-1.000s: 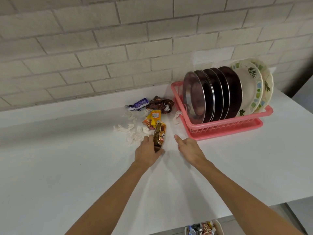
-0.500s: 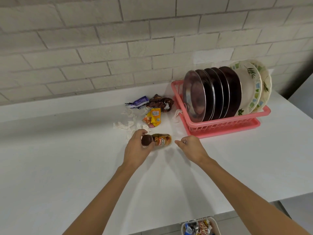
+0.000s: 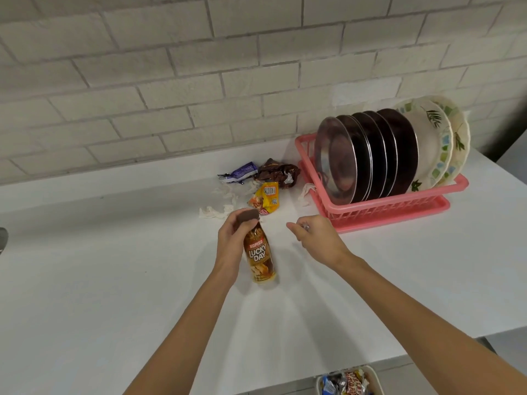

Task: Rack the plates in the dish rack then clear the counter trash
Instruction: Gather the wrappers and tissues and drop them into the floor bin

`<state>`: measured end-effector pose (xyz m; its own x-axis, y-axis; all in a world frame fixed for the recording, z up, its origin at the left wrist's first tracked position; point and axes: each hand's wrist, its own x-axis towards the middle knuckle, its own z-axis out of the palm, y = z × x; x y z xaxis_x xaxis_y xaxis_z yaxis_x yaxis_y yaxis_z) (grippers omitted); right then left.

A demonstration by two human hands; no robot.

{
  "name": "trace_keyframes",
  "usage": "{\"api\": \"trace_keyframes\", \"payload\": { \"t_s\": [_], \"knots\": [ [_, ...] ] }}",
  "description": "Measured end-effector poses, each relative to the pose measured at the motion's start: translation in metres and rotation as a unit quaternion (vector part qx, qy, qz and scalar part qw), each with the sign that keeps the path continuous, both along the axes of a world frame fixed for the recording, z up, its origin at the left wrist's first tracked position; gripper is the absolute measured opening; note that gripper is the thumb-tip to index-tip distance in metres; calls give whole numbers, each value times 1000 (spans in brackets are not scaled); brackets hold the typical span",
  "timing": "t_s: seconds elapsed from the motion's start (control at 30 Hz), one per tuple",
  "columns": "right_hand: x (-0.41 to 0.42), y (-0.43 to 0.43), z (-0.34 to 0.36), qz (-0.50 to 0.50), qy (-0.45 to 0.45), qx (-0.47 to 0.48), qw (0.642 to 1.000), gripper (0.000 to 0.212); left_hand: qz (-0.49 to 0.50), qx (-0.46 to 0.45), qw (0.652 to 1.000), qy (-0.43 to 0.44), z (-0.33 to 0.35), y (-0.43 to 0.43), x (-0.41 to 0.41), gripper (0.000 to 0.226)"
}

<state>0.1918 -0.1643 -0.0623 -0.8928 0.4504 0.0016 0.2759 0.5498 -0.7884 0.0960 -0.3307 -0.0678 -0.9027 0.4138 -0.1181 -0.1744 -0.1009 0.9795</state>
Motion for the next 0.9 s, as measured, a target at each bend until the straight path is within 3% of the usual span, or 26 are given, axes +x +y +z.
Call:
{"api": "trace_keyframes", "payload": {
  "t_s": [0.23,0.4,0.47,0.7,0.9],
  "knots": [
    [0,-2,11,-7,39,2,999,51,-8,79,995,-62,5,16,8,31],
    [2,-8,17,-1,55,2,998,52,-14,180,966,-187,10,16,12,41],
    [3,-10,19,3,61,-2,998,53,-30,189,958,-212,13,15,16,34],
    [12,-16,23,4,70,-17,997,58,-70,124,979,-143,14,12,26,19],
    [37,-28,21,10,56,-66,996,58,-87,71,990,-90,14,6,53,33]
  ]
}}
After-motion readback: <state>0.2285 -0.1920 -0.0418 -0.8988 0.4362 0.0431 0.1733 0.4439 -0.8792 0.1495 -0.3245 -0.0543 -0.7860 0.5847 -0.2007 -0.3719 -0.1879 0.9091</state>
